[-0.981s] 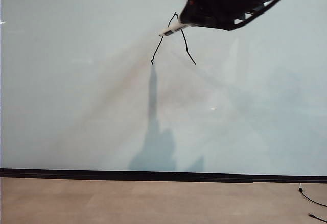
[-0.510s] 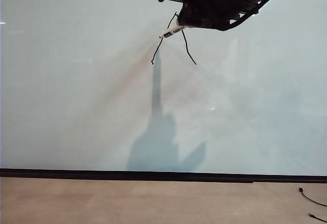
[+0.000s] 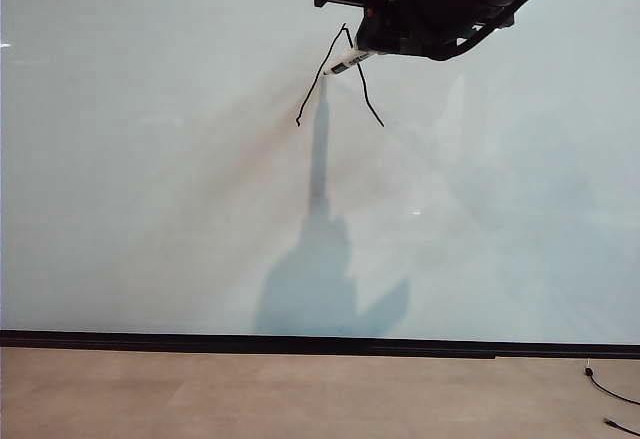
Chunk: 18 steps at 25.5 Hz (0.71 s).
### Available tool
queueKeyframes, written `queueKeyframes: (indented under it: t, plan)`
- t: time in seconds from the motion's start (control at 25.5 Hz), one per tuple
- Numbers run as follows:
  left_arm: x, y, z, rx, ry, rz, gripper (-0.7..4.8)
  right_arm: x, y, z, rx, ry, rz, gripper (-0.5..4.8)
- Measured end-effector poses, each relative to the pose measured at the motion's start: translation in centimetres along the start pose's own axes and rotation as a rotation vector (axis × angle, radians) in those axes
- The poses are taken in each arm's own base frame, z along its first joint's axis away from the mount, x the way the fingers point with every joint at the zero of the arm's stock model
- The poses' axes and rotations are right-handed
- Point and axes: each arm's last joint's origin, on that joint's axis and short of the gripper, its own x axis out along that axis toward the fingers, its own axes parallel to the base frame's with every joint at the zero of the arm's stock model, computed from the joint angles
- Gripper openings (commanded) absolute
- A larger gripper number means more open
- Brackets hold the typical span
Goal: Pick up the pen on the shelf to the right of the whiteboard and write the letter A.
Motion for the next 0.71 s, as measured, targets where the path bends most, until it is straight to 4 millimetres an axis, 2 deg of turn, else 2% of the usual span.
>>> queueKeyframes:
  t: [0.71]
  plan:
    - [0.0,0.0,0.0,0.0,0.0,0.0,-0.05,-0.05,0.01,0.01,0.0,0.001,-0.04,-0.09]
